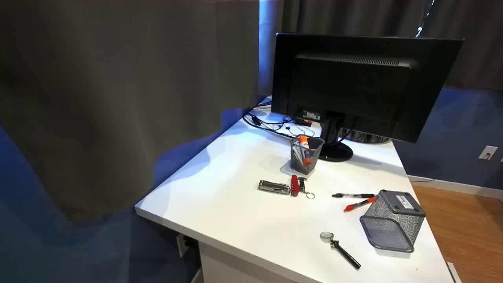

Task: Correctly position the small bin, then place a pen in it

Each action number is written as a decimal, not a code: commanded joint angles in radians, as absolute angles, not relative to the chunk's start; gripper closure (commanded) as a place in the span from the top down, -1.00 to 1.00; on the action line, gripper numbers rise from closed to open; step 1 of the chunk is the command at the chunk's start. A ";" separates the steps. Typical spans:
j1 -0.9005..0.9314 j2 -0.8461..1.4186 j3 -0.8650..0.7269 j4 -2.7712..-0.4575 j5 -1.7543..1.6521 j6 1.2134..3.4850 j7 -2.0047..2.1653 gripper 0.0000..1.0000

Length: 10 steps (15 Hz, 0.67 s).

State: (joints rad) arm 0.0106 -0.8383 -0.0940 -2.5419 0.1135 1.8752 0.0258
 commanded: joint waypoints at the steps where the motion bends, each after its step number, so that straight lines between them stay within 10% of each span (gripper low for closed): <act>1: -0.008 -0.836 -0.081 -2.540 0.125 1.872 0.015 1.00; 10: 0.111 -0.748 -0.035 -2.539 0.212 1.862 -0.056 1.00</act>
State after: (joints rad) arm 0.0410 -0.8178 -0.0763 -2.5438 0.1399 1.8697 -0.0144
